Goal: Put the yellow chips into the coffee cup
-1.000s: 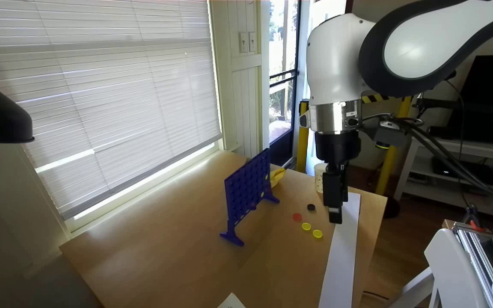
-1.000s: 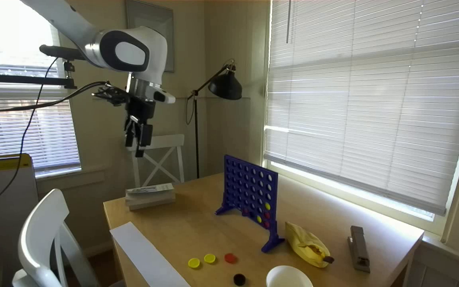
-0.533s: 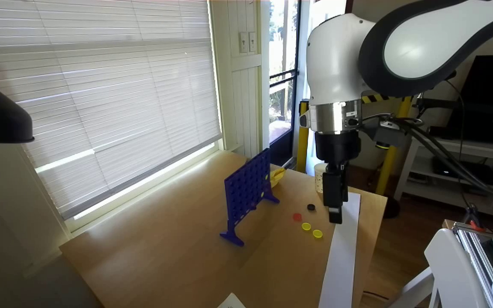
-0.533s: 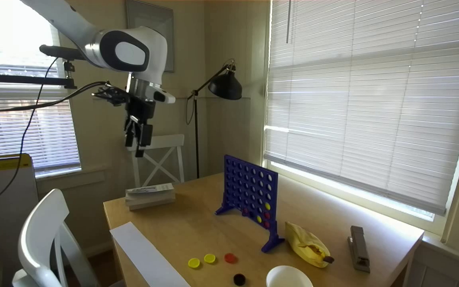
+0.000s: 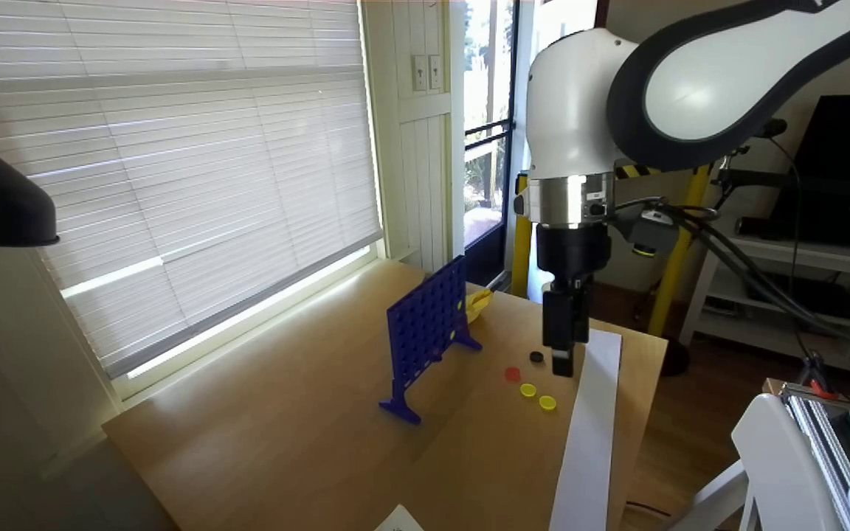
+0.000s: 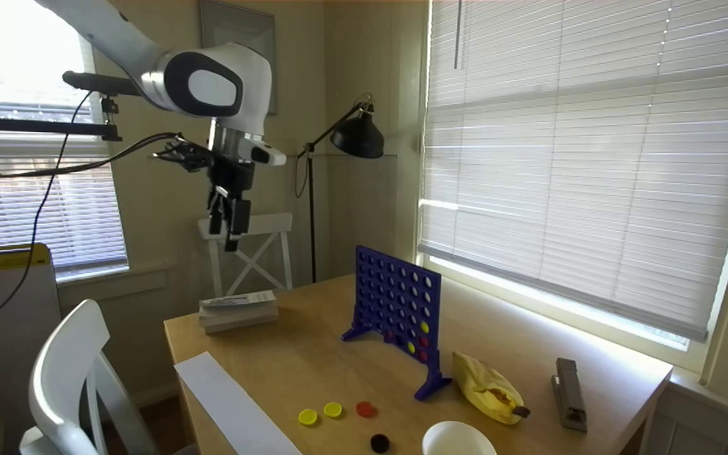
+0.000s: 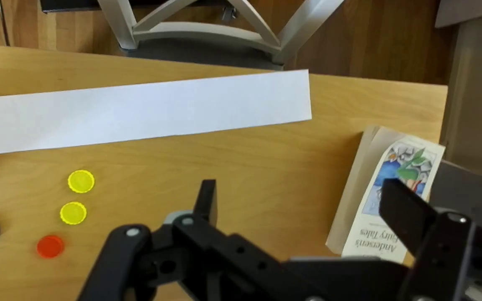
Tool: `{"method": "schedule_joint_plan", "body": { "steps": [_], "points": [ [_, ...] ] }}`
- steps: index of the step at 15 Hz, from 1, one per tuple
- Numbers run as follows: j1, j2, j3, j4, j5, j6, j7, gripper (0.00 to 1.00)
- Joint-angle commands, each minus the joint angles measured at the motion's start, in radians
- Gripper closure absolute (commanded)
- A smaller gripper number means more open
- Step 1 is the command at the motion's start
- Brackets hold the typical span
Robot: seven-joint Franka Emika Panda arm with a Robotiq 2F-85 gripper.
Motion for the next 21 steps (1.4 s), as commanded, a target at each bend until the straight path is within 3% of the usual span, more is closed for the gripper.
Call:
{"method": "schedule_joint_plan", "body": {
  "steps": [1, 7, 12, 13, 18, 21],
  "points": [
    [-0.045, 0.134, -0.03, 0.038, 0.003, 0.142, 0.037, 0.0],
    [-0.087, 0.344, -0.086, 0.069, -0.006, 0.312, 0.174, 0.0],
    [-0.06, 0.502, -0.163, 0.132, -0.092, 0.35, 0.442, 0.0],
    [-0.075, 0.439, -0.137, 0.08, -0.05, 0.351, 0.34, 0.0],
    [-0.073, 0.454, -0.141, 0.089, -0.054, 0.351, 0.346, 0.0],
    [-0.052, 0.493, -0.183, 0.071, -0.15, 0.431, 0.403, 0.0]
  ]
}}
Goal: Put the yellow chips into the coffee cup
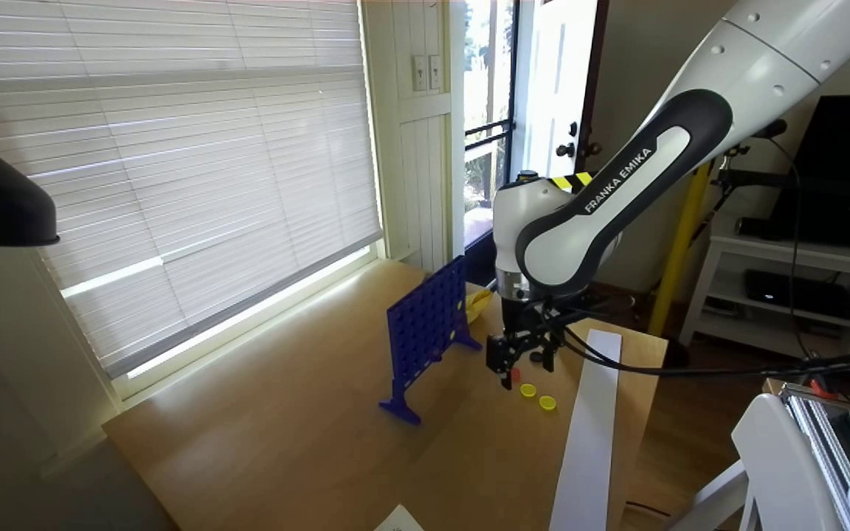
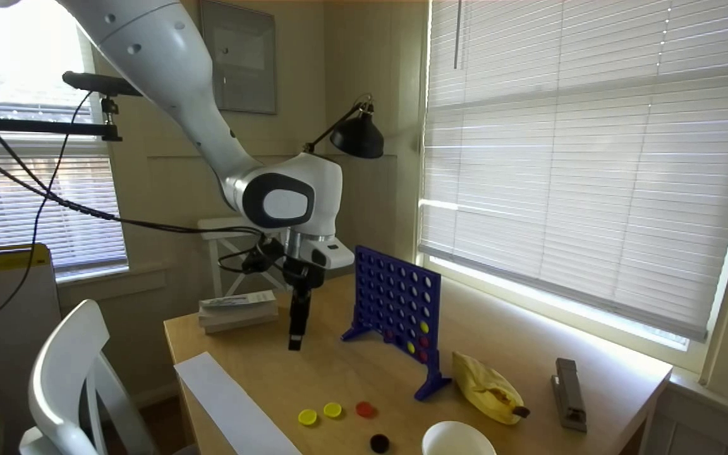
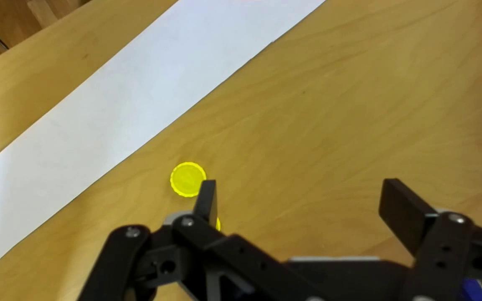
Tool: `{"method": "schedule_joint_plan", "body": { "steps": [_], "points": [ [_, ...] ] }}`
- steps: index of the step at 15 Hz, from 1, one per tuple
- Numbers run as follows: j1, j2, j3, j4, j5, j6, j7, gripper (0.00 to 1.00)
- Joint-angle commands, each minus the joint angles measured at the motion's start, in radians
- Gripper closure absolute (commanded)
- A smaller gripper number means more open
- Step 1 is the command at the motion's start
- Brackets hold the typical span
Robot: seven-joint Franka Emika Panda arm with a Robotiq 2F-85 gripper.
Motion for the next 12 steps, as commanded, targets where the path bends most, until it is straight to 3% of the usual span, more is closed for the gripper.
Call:
{"method": "schedule_joint_plan", "body": {
  "steps": [1, 5, 12],
  "points": [
    [0.034, 0.053, -0.061, -0.022, -0.118, 0.101, 0.084, 0.0],
    [0.078, 0.134, -0.147, -0.042, -0.226, 0.243, 0.213, 0.0],
    [0.102, 0.233, -0.199, -0.043, -0.182, 0.449, 0.203, 0.0]
  ]
}}
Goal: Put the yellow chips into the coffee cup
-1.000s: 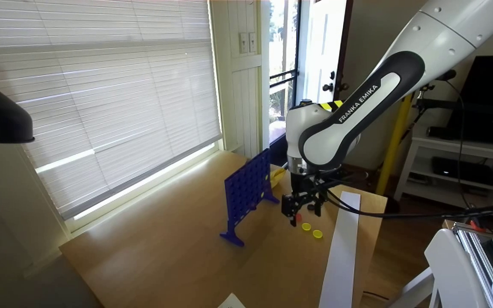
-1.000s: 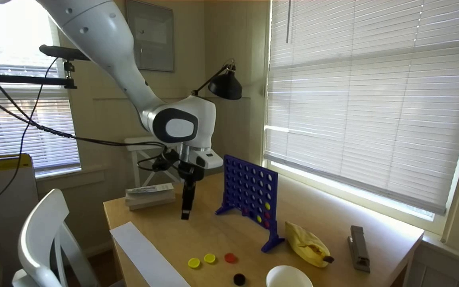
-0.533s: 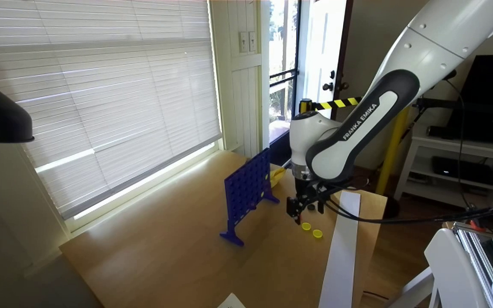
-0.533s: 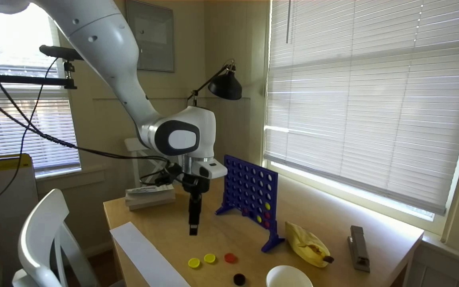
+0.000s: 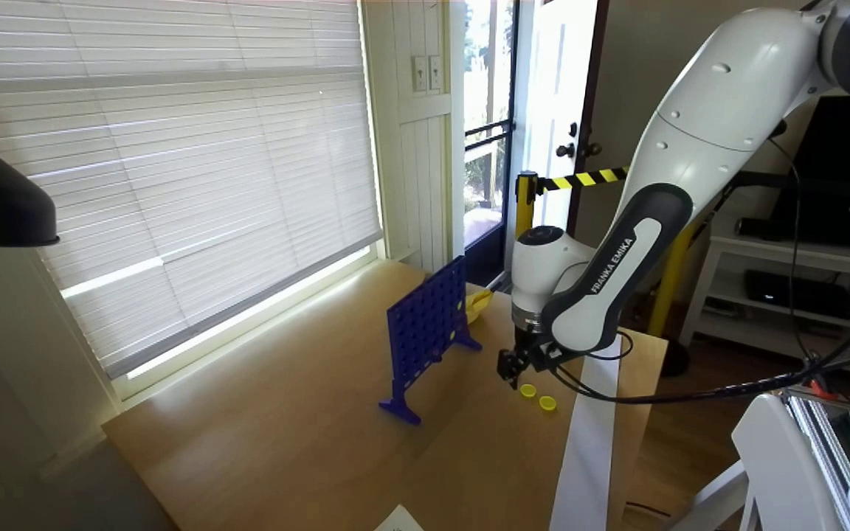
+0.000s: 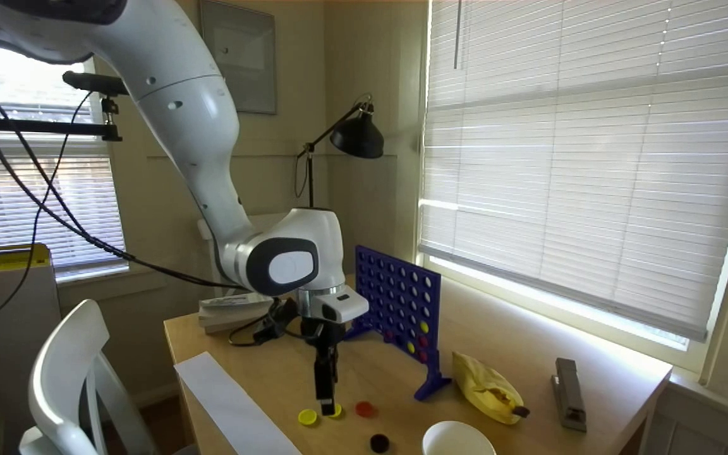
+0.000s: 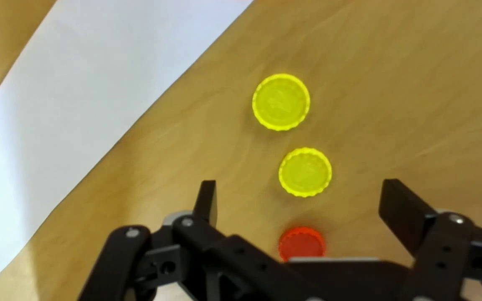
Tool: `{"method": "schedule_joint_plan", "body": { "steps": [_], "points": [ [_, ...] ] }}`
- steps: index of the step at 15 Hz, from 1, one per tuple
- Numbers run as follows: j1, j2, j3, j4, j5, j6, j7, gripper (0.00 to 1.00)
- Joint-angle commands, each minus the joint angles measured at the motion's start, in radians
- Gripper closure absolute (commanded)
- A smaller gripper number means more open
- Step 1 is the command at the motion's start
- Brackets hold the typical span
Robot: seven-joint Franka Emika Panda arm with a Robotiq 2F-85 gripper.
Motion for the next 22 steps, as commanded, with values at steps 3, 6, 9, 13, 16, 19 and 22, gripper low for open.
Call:
{"method": "schedule_joint_plan", "body": {
  "steps": [3, 6, 9, 13, 16, 19, 22],
  "points": [
    [0.01, 0.052, -0.003, 0.003, 0.044, 0.107, -0.018, 0.0],
    [-0.005, 0.059, 0.021, -0.002, 0.08, 0.15, -0.041, 0.0],
    [-0.024, 0.068, 0.052, 0.001, 0.128, 0.165, -0.073, 0.03],
    [-0.037, 0.076, 0.071, 0.001, 0.18, 0.17, -0.105, 0.03],
    [-0.045, 0.075, 0.075, -0.002, 0.208, 0.169, -0.12, 0.09],
    [-0.052, 0.075, 0.075, -0.004, 0.226, 0.17, -0.134, 0.18],
    [-0.056, 0.084, 0.078, 0.001, 0.238, 0.166, -0.148, 0.24]
  ]
}}
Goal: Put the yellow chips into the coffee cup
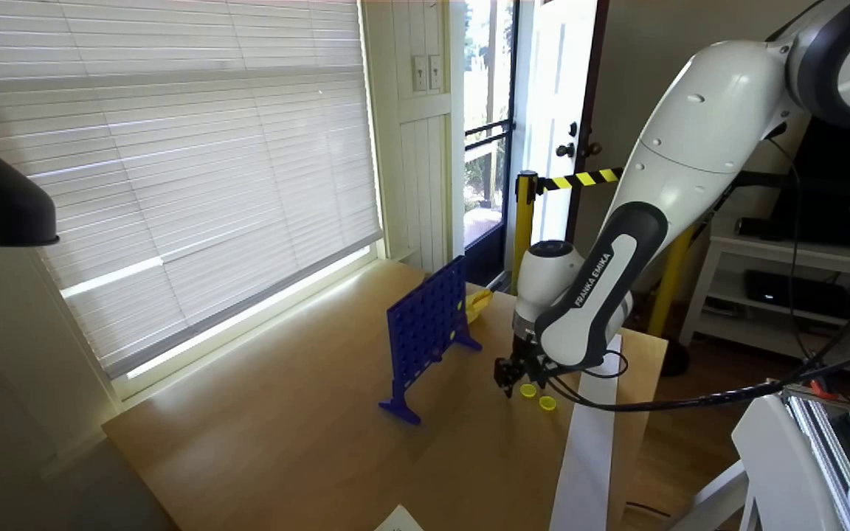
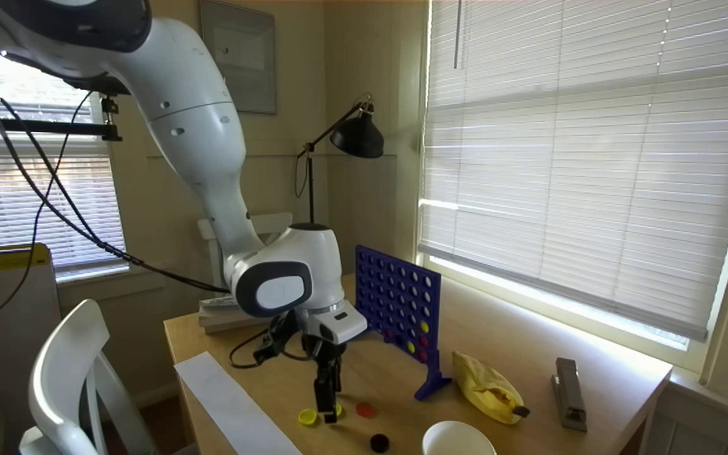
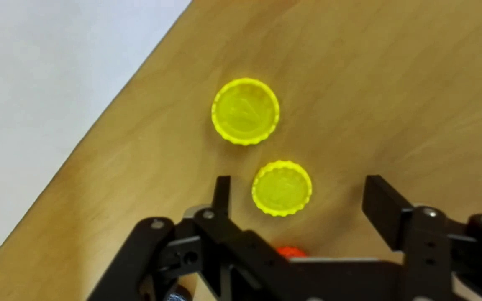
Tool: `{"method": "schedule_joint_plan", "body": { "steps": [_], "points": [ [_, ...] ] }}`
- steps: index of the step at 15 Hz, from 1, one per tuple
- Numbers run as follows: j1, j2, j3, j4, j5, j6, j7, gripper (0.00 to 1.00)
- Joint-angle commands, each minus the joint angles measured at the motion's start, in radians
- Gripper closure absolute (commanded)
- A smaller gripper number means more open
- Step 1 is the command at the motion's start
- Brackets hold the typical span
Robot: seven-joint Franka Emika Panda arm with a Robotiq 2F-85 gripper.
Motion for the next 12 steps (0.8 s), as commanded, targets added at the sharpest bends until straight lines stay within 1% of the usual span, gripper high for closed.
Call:
{"method": "schedule_joint_plan", "body": {
  "steps": [1, 2, 3, 4, 6, 7, 9, 10, 12],
  "points": [
    [-0.017, 0.015, 0.02, 0.001, 0.042, 0.019, -0.044, 0.28],
    [-0.016, 0.016, 0.02, 0.001, 0.043, 0.02, -0.045, 0.34],
    [-0.014, 0.015, 0.018, 0.0, 0.043, 0.022, -0.045, 0.36],
    [-0.015, 0.012, 0.018, 0.0, 0.043, 0.023, -0.047, 0.47],
    [-0.012, 0.01, 0.015, -0.002, 0.043, 0.024, -0.047, 0.51],
    [-0.013, 0.008, 0.015, -0.003, 0.044, 0.025, -0.048, 0.67],
    [-0.013, 0.006, 0.015, -0.003, 0.046, 0.024, -0.051, 0.83],
    [-0.01, 0.003, 0.012, -0.005, 0.046, 0.025, -0.048, 0.88],
    [-0.006, -0.018, 0.007, -0.023, 0.049, 0.026, -0.043, 0.89]
  ]
}}
